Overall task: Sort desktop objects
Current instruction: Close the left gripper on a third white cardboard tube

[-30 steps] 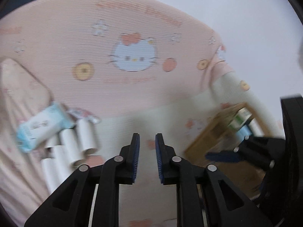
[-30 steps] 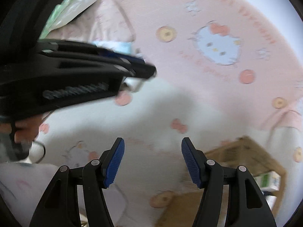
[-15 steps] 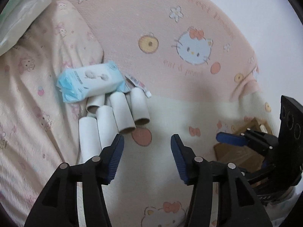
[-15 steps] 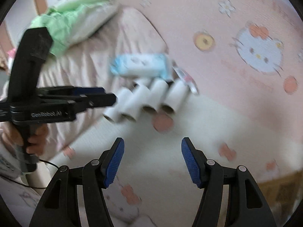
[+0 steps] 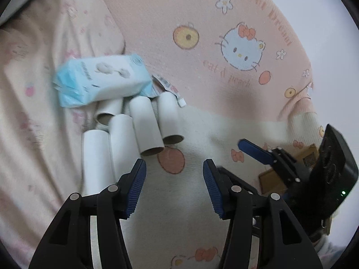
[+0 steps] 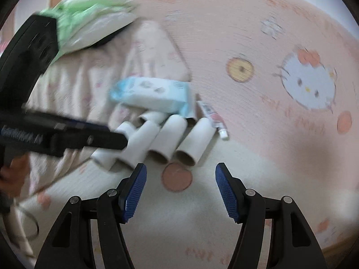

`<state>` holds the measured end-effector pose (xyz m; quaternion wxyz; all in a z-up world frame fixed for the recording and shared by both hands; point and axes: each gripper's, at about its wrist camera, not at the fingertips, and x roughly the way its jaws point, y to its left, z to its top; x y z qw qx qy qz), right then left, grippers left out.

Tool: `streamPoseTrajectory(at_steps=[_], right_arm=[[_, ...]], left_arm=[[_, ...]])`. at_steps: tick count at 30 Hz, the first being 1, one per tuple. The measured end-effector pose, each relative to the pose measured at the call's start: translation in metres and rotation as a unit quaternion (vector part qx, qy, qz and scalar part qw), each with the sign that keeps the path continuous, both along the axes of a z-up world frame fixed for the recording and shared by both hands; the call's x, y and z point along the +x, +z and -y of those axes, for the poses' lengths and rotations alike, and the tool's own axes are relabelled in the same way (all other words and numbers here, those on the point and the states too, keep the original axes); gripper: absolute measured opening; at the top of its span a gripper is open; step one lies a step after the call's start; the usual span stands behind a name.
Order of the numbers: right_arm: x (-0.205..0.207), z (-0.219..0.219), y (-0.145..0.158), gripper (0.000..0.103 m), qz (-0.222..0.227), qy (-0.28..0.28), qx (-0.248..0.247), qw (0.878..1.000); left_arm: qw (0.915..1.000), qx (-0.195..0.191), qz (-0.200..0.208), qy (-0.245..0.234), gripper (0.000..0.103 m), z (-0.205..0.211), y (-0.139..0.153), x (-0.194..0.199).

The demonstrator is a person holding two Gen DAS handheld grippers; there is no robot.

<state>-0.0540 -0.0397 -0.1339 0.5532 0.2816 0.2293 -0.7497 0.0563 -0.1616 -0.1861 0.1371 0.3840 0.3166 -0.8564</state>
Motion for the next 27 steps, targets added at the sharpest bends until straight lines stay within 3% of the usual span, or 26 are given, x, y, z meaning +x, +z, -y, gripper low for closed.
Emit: streamPoseTrajectory(at_steps=[2, 6, 14, 21, 24, 27], right_arm=[[-0.013, 0.005, -0.013, 0.062, 0.031, -0.035, -0.016, 0.999], [-0.036, 0.020, -0.038, 0.062, 0.100, -0.060, 0.006, 0.993], [-0.052, 0.032, -0.053, 0.062, 0.101, -0.040, 0.039, 0.993], [-0.078, 0.032, -0.057, 0.062, 0.183, -0.077, 0.011, 0.980], [-0.084, 0.033, -0.056, 0.062, 0.182, -0.084, 0.012, 0.980], [-0.088, 0.031, -0.053, 0.062, 0.170, -0.092, 0.012, 0.981]], left_arm=[[0.9999, 0.008, 0.010, -0.001, 0.057, 0.003, -0.010, -0.010], [0.9995, 0.024, 0.013, 0.016, 0.057, 0.014, -0.023, -0.023], [0.9991, 0.025, 0.010, 0.033, 0.057, 0.035, -0.025, -0.055], [0.9986, 0.035, 0.039, -0.005, 0.057, 0.040, -0.028, -0.098], [0.9979, 0.028, 0.058, 0.007, 0.057, 0.044, -0.033, -0.110], [0.9979, 0.040, 0.050, -0.002, 0.056, 0.047, -0.039, -0.121]])
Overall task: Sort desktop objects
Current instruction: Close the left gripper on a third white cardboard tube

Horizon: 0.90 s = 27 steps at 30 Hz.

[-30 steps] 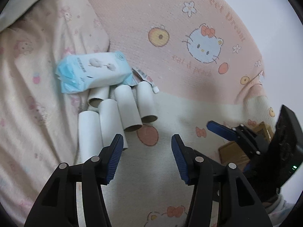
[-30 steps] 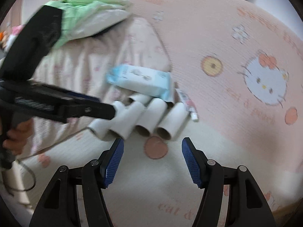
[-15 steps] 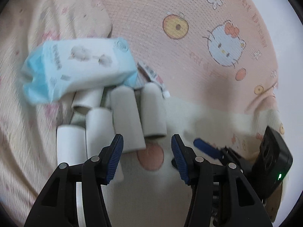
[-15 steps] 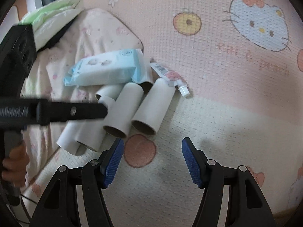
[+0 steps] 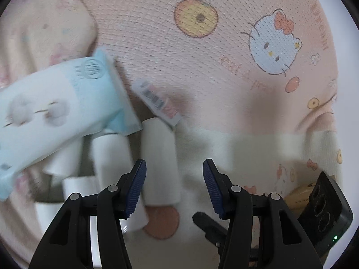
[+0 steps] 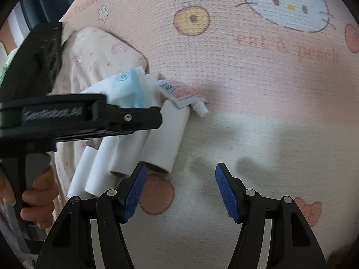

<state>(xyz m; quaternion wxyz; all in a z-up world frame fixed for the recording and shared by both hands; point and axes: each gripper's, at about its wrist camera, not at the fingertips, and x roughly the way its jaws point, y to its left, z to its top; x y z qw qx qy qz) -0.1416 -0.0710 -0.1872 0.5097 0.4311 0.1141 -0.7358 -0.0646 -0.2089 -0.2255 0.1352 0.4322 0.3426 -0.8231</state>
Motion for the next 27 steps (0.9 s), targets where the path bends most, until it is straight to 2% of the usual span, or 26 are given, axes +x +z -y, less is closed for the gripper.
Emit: streamPoseTrajectory(at_steps=[3, 5, 8, 12, 14, 16, 19, 21, 22, 27], right_arm=[[-0.004, -0.002, 0.003, 0.062, -0.001, -0.009, -0.002, 1.000], [-0.007, -0.002, 0.003, 0.062, 0.003, -0.014, -0.006, 1.000], [-0.010, -0.001, 0.002, 0.062, 0.004, -0.013, -0.006, 1.000], [-0.006, -0.001, 0.001, 0.062, 0.016, 0.003, -0.027, 1.000], [-0.005, 0.000, 0.000, 0.062, 0.018, 0.007, -0.031, 0.999], [-0.002, 0.001, -0.002, 0.062, 0.019, 0.018, -0.027, 0.999], [0.001, 0.002, -0.006, 0.060, 0.013, 0.029, -0.023, 0.999], [0.004, -0.001, -0.011, 0.054, 0.013, 0.032, -0.024, 0.999], [0.005, -0.001, -0.012, 0.043, 0.016, 0.035, -0.024, 0.999], [0.010, -0.015, -0.017, 0.041, 0.023, 0.026, -0.016, 0.999]], left_arm=[[0.9990, -0.017, 0.041, -0.005, 0.052, 0.001, -0.012, -0.012], [0.9975, -0.026, 0.065, 0.006, 0.039, 0.002, -0.019, -0.013], [0.9978, -0.018, 0.063, 0.000, 0.038, 0.003, -0.020, -0.011], [0.9984, 0.024, 0.051, 0.004, 0.039, 0.004, -0.026, -0.007], [0.9986, 0.029, 0.044, 0.005, 0.039, 0.002, -0.027, -0.003], [0.9985, 0.037, 0.040, 0.001, 0.039, -0.004, -0.029, -0.001], [0.9972, 0.068, 0.026, -0.016, 0.039, -0.012, -0.033, 0.003], [0.9970, 0.073, 0.017, -0.017, 0.039, -0.020, -0.034, 0.007], [0.9972, 0.072, 0.015, -0.014, 0.038, -0.023, -0.033, 0.009], [0.9963, 0.085, -0.002, -0.015, 0.038, -0.034, -0.037, 0.020]])
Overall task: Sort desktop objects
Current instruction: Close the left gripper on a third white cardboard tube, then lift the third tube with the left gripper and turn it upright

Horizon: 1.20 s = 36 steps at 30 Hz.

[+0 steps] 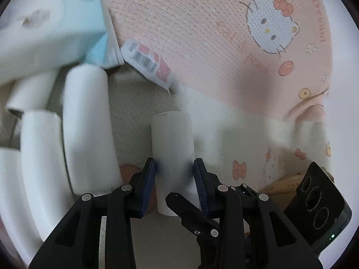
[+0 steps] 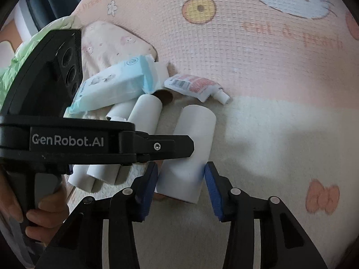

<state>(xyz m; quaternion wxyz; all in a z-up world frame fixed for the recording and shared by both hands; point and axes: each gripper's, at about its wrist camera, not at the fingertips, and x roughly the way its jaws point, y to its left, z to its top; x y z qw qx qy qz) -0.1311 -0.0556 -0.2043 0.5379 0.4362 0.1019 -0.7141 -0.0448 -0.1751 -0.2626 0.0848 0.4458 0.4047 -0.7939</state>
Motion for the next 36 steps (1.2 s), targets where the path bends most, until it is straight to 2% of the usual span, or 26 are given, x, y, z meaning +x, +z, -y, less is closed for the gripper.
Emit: streamPoseTrajectory(at_steps=[3, 9, 13, 17, 22, 25, 29, 33, 36], right_arm=[[0.003, -0.009, 0.001, 0.041, 0.000, -0.008, 0.011, 1.000], [0.017, -0.031, 0.003, 0.041, -0.017, -0.019, 0.045, 0.999], [0.026, -0.048, 0.003, 0.041, -0.022, -0.020, 0.052, 0.998], [0.035, -0.058, 0.002, 0.041, -0.030, -0.020, 0.058, 0.998], [0.042, -0.059, 0.002, 0.041, -0.047, -0.011, 0.068, 0.997], [0.039, -0.061, 0.003, 0.041, -0.043, -0.013, 0.063, 0.997], [0.037, -0.062, 0.002, 0.041, -0.031, -0.018, 0.062, 0.997], [0.036, -0.062, 0.002, 0.041, -0.024, -0.018, 0.061, 0.998], [0.039, -0.062, 0.003, 0.041, -0.033, -0.012, 0.062, 0.997]], left_arm=[[0.9999, 0.002, -0.007, -0.010, 0.038, -0.015, 0.000, -0.003], [0.9991, -0.012, -0.016, -0.038, 0.038, -0.045, 0.001, 0.020], [0.9983, 0.012, -0.021, -0.053, 0.038, -0.056, -0.004, 0.031], [0.9979, 0.032, -0.029, -0.049, 0.038, -0.061, -0.007, 0.044], [0.9974, 0.024, -0.035, -0.058, 0.039, -0.066, -0.006, 0.050], [0.9979, 0.026, -0.030, -0.052, 0.044, -0.064, -0.007, 0.049], [0.9974, 0.055, -0.034, -0.031, 0.050, -0.055, -0.016, 0.047], [0.9959, 0.076, -0.048, -0.005, 0.051, -0.048, -0.024, 0.046], [0.9947, 0.086, -0.057, -0.007, 0.050, -0.047, -0.027, 0.042]])
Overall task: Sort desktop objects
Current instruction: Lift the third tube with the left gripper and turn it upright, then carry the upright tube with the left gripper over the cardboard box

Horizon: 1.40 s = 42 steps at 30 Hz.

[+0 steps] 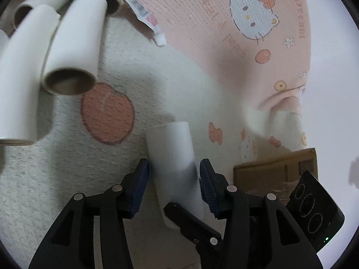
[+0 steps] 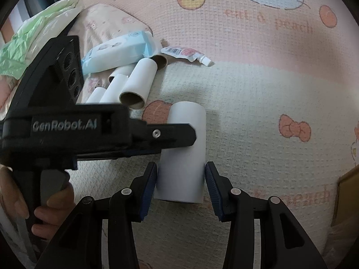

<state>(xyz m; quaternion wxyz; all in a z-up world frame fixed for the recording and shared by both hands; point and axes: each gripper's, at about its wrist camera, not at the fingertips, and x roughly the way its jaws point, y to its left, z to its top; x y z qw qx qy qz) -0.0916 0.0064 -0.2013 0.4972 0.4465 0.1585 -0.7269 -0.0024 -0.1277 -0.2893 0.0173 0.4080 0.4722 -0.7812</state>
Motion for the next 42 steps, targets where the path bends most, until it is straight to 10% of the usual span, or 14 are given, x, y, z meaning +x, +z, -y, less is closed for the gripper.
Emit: streamPoseTrajectory(at_steps=[13, 42], right_arm=[[0.016, -0.005, 0.030, 0.042, -0.090, 0.018, 0.015, 0.996], [0.001, -0.102, 0.172, 0.042, -0.242, -0.081, -0.046, 0.966]], left_arm=[[0.9965, -0.065, -0.049, -0.017, 0.046, -0.018, 0.053, -0.003], [0.9567, -0.150, -0.190, -0.162, 0.045, -0.106, 0.217, -0.055]])
